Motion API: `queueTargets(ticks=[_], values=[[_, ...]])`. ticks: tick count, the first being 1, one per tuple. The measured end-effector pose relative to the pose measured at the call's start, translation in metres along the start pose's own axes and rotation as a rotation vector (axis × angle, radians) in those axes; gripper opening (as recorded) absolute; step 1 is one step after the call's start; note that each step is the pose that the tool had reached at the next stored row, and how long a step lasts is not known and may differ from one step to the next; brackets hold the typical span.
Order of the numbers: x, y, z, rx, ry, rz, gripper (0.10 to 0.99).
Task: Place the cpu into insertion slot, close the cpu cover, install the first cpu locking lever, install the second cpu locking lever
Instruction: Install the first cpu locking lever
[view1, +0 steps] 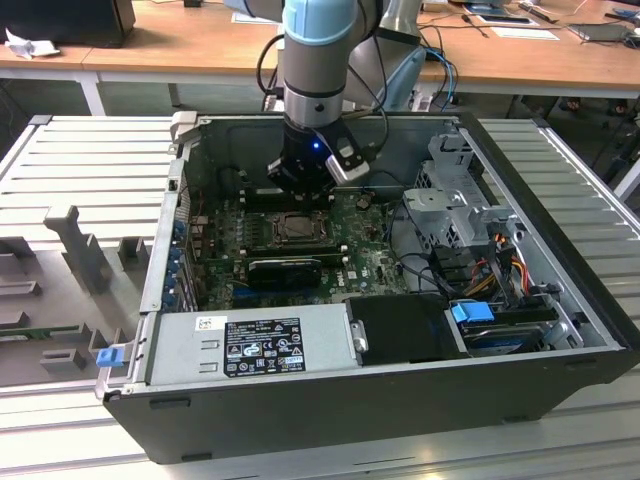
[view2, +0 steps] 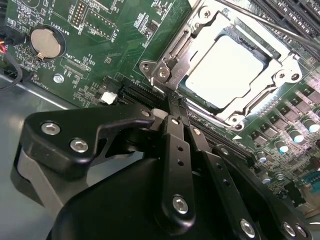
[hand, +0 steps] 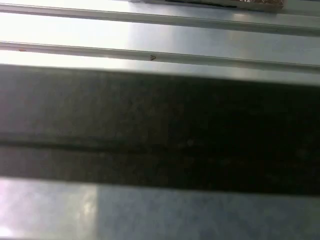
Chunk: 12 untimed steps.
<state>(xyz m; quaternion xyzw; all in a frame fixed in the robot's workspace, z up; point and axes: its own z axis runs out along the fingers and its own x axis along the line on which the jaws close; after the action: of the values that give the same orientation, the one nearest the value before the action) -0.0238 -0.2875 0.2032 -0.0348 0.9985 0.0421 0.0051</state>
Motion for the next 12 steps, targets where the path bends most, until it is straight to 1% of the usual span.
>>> queueTargets(ticks=[4, 9, 11, 12], values=[[0.0, -0.0002, 0.002, -0.001, 0.0, 0.0, 0.106], [0.0, -0.0002, 0.0022, -0.007, -0.0004, 0.0, 0.106], [0.0, -0.0001, 0.001, -0.007, -0.0007, 0.0, 0.106], [-0.0001, 0.0001, -0.0013, -0.007, -0.0006, 0.0, 0.106]])
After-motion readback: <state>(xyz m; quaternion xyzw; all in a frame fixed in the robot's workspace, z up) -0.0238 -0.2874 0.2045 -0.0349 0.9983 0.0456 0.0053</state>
